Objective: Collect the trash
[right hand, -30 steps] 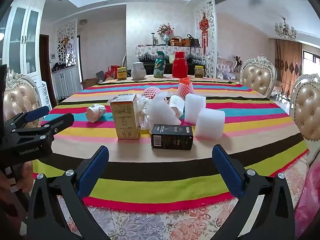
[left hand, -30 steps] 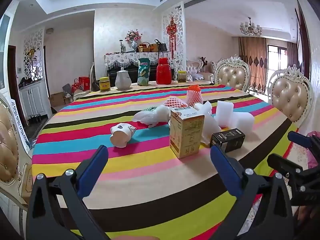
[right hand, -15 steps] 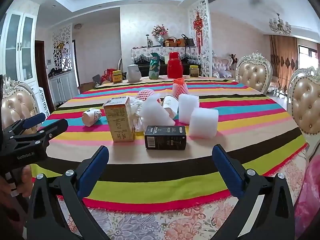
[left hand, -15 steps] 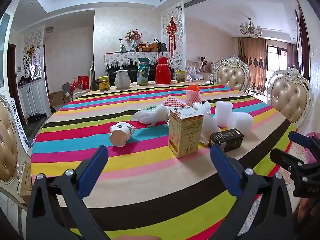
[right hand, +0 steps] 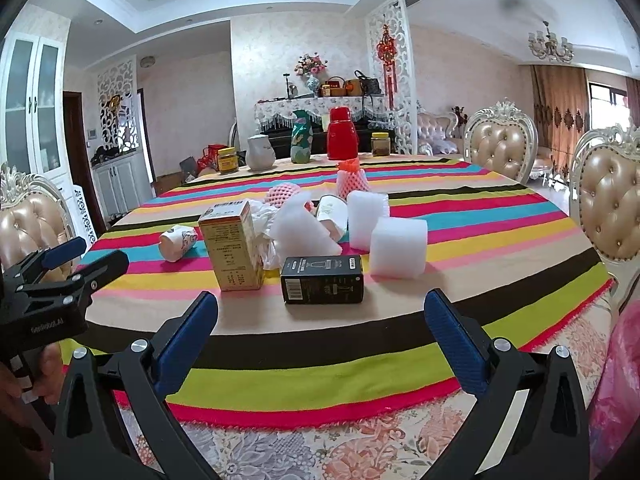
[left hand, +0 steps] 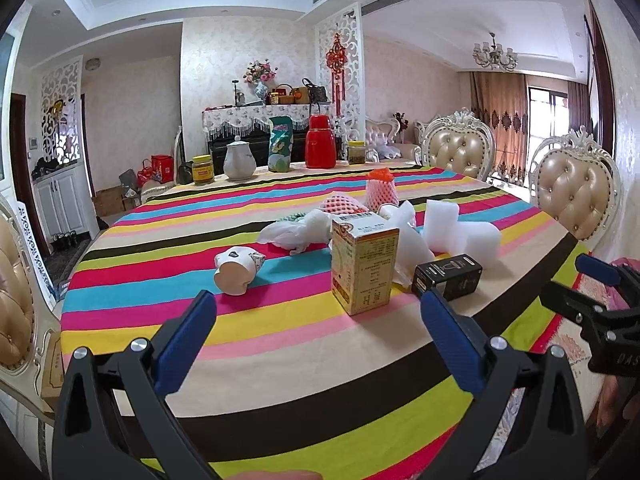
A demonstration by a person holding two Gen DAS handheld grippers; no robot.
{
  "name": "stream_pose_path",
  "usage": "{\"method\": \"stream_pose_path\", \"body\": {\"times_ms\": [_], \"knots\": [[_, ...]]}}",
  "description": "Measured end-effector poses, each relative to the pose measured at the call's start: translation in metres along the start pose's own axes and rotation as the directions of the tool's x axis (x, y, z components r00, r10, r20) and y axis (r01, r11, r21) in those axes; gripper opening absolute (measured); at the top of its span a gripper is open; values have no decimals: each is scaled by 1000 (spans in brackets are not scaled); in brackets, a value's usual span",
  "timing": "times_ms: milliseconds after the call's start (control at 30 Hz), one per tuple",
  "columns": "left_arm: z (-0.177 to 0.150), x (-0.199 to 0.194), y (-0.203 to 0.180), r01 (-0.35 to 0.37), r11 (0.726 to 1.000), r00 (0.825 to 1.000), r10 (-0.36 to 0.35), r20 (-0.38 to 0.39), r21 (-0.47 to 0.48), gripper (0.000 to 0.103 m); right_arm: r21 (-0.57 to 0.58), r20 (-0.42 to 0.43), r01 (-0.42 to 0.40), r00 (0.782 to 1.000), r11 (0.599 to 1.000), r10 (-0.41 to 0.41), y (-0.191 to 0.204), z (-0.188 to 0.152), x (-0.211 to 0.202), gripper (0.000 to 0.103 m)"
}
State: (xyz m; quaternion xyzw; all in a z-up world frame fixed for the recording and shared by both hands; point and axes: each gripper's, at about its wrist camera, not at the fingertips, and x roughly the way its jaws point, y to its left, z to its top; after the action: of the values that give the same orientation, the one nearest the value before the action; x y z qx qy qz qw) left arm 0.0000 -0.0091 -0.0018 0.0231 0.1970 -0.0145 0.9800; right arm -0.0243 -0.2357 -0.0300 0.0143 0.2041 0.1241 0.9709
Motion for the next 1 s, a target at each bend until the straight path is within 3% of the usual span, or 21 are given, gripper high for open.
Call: {"method": "stream_pose_path", "body": {"times_ms": [1000], "knots": [[-1,-2,-2,11,1000,1000,-11,-1,3,99,-27,27,-10,1000,1000,11,3,2,0,97]]}}
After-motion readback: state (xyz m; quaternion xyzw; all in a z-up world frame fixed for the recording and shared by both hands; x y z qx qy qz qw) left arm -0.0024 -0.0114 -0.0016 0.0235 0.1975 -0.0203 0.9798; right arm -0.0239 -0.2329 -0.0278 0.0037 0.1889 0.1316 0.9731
